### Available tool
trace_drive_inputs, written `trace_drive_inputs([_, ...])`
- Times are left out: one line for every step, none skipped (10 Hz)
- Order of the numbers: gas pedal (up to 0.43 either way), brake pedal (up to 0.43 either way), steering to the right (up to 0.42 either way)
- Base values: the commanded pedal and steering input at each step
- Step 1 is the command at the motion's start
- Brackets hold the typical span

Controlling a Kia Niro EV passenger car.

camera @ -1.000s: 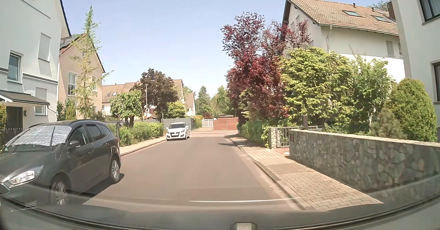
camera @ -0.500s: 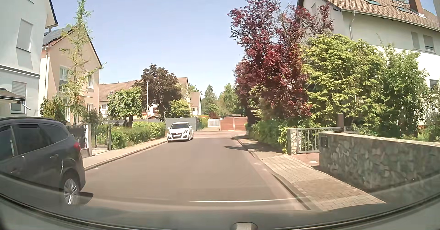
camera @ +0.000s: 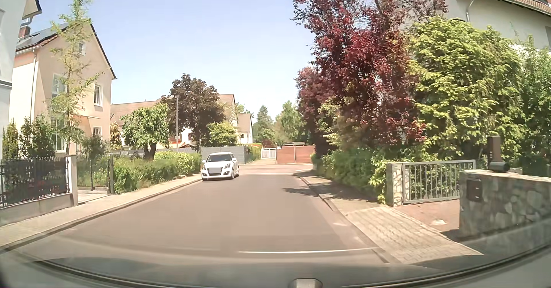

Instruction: Follow the waypoints while adhering to traffic rules and regulations

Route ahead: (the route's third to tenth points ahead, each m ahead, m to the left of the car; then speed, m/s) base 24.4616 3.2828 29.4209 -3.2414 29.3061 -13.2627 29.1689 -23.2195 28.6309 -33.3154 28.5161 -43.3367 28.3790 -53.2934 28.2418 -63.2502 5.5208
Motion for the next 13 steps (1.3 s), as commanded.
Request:
trace_drive_inputs([0.15, 0.0, -0.03])
trace_drive_inputs([0.138, 0.0, -0.03])
trace_drive_inputs([0.138, 0.0, -0.025])
trace_drive_inputs([0.118, 0.0, -0.02])
trace_drive_inputs([0.098, 0.0, -0.014])
trace_drive_inputs([0.079, 0.0, -0.01])
trace_drive_inputs([0.067, 0.0, -0.008])
trace_drive_inputs([0.067, 0.0, -0.005])
trace_drive_inputs([0.039, 0.0, -0.004])
trace_drive_inputs([0.0, 0.0, -0.004])
trace_drive_inputs([0.0, 0.0, -0.004])
trace_drive_inputs([0.0, 0.0, -0.003])
trace_drive_inputs([0.0, 0.0, -0.003])
